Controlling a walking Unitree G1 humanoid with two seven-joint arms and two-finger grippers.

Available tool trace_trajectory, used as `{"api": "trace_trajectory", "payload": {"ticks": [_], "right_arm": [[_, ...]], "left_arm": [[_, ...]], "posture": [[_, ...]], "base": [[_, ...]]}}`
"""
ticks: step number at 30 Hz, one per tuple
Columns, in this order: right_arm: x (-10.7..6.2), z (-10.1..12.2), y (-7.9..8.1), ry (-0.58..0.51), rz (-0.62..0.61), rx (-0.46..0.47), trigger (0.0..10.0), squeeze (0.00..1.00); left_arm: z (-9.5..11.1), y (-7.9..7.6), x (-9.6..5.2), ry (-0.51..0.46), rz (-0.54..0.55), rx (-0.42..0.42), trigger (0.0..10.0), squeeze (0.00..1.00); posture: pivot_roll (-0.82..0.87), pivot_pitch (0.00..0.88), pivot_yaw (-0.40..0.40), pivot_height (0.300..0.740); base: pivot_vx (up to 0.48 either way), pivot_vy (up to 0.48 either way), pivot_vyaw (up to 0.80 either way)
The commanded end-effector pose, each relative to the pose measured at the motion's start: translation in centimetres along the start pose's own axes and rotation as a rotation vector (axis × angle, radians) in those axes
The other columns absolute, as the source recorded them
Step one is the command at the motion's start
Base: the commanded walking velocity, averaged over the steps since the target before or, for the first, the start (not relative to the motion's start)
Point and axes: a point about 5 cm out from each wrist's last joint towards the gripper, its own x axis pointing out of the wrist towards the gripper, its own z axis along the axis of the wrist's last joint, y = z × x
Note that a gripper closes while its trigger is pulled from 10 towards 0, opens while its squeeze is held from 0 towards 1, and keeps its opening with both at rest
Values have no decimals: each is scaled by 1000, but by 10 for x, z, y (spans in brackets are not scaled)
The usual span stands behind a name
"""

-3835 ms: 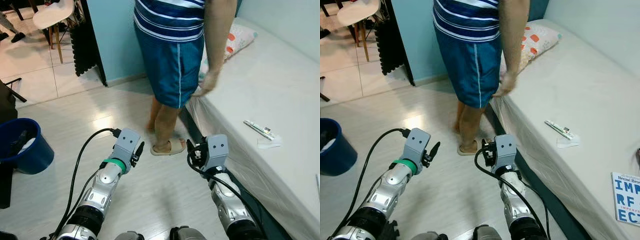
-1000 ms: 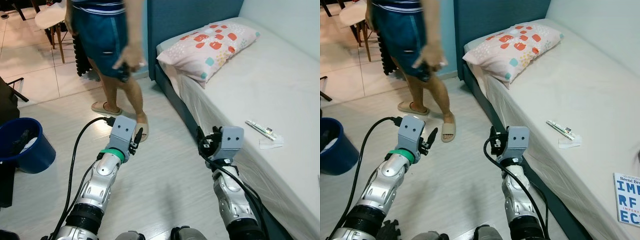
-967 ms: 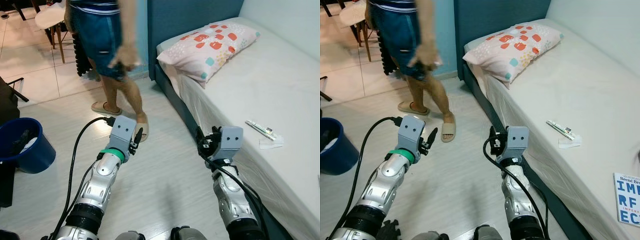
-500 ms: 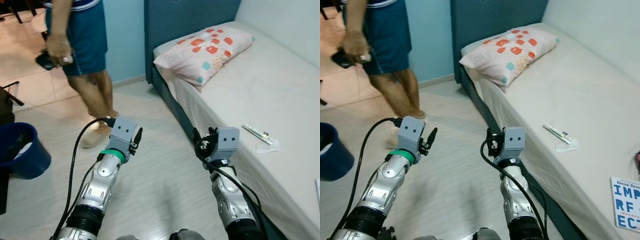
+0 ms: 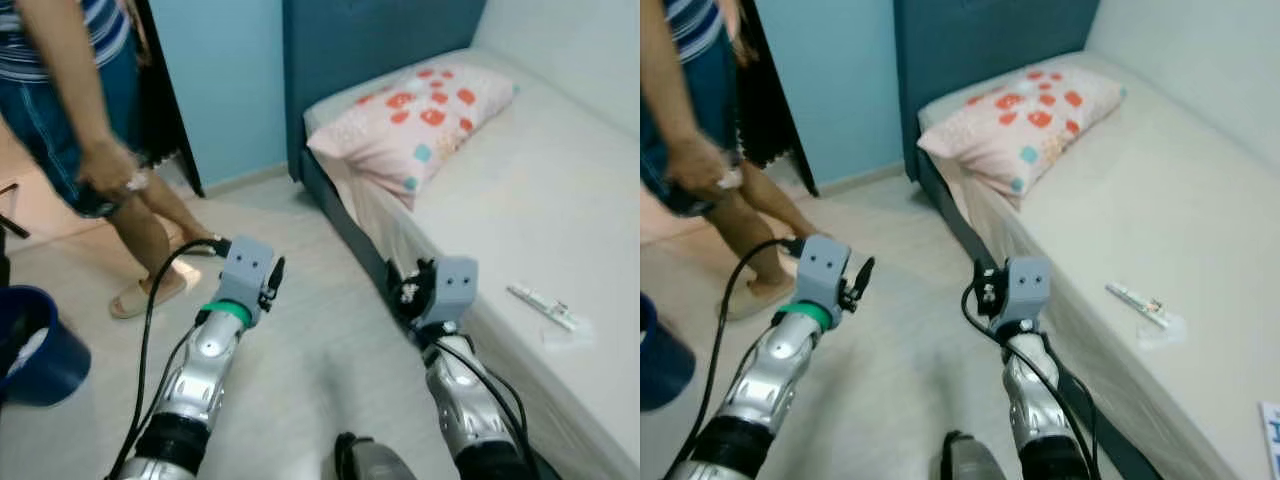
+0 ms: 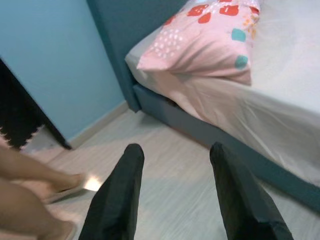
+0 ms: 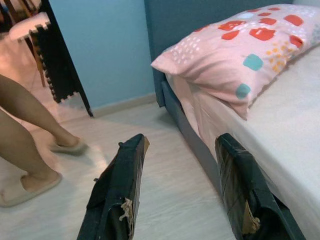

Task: Clean up the room

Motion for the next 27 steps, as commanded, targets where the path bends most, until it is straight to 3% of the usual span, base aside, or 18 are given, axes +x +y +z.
{"api": "trace_trajectory", "payload": {"ticks": [1, 27], "right_arm": [[0, -1, 2, 7, 1, 2, 10000, 0], [1, -4, -3, 21, -17, -11, 10000, 0]], "left_arm": [[-8, 5, -4, 27, 9, 14, 10000, 0], [-9, 3, -3, 29, 3, 19, 10000, 0]], "posture": [[-53, 17, 43, 740], [-54, 16, 42, 740]], "base": [[469, 0, 0], [460, 0, 0]]}}
